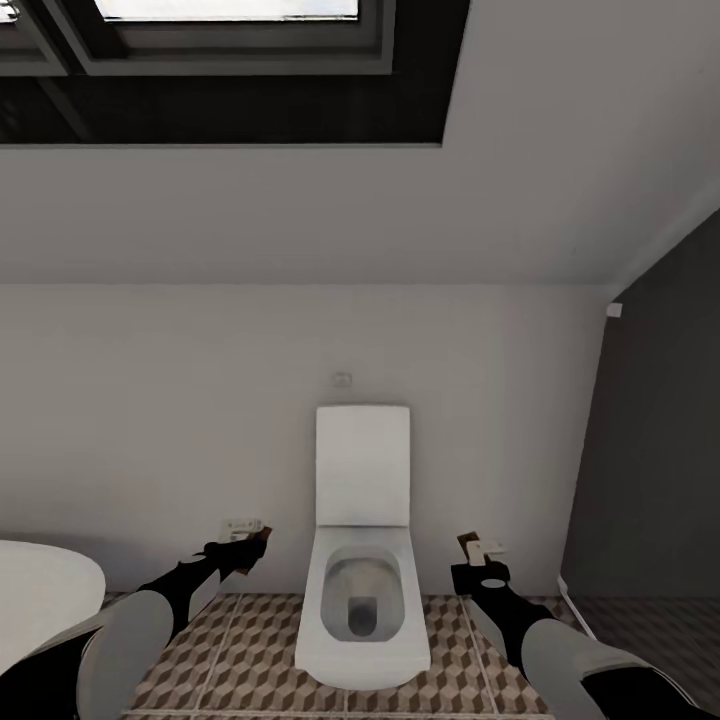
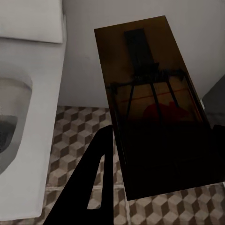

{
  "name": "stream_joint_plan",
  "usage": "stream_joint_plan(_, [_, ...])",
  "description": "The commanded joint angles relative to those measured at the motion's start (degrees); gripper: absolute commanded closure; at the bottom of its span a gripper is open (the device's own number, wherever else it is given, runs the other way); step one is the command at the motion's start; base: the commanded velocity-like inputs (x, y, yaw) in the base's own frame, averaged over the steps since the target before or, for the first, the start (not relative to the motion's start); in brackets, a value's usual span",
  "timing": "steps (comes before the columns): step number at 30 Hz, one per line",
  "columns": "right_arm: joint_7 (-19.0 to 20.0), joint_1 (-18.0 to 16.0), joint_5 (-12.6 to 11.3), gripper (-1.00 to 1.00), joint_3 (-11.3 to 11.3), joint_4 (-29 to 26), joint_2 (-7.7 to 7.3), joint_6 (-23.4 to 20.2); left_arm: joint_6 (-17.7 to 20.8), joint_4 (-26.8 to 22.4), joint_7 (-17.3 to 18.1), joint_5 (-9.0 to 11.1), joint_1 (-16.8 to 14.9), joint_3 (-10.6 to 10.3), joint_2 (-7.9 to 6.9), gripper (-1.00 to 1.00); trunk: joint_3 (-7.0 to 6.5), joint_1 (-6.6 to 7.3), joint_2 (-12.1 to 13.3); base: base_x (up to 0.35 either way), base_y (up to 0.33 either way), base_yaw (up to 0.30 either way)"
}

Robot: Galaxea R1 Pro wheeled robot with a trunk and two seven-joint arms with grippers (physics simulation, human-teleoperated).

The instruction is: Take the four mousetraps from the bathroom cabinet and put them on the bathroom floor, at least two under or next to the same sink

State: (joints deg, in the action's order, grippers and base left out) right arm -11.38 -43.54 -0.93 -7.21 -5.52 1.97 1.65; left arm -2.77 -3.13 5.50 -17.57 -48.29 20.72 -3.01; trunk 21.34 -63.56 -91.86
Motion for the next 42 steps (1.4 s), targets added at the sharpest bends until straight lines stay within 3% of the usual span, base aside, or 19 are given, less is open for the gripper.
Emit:
stream_joint_plan(1, [-0.12, -0.05, -0.22, 1.00, -0.37, 0.08, 0.02, 0.05, -0.21, 0.05, 0.16, -0.59, -0.05, 0.51, -0.03, 1.00, 0.07, 0.00, -0.04, 0.000, 0.000, 0.000])
stream_joint_plan(12, [-0.27, -0.05, -0.19, 1.00, -0.27, -0.12, 0.02, -3.10, -0.08, 0.05, 0.13, -0.13, -0.05, 0.58, 0.08, 1.00, 0.07, 0.00, -0.04, 0.000, 0.000, 0.000])
stream_joint_plan(27, [-0.10, -0.05, -0.14, 1.00, -0.48, -0.35, -0.03, -3.40, 0.36, 0.05, 0.19, -0.09, -0.05, 0.64, 0.12, 1.00, 0.07, 0.00, -0.04, 0.000, 0.000, 0.000])
stream_joint_plan(42, [-0.06, -0.05, -0.37, 1.00, -0.35, -0.36, -0.03, -3.41, 0.39, 0.05, 0.23, 0.01, -0.05, 0.64, 0.26, 1.00, 2.76, -3.29, -6.06, 0.000, 0.000, 0.000])
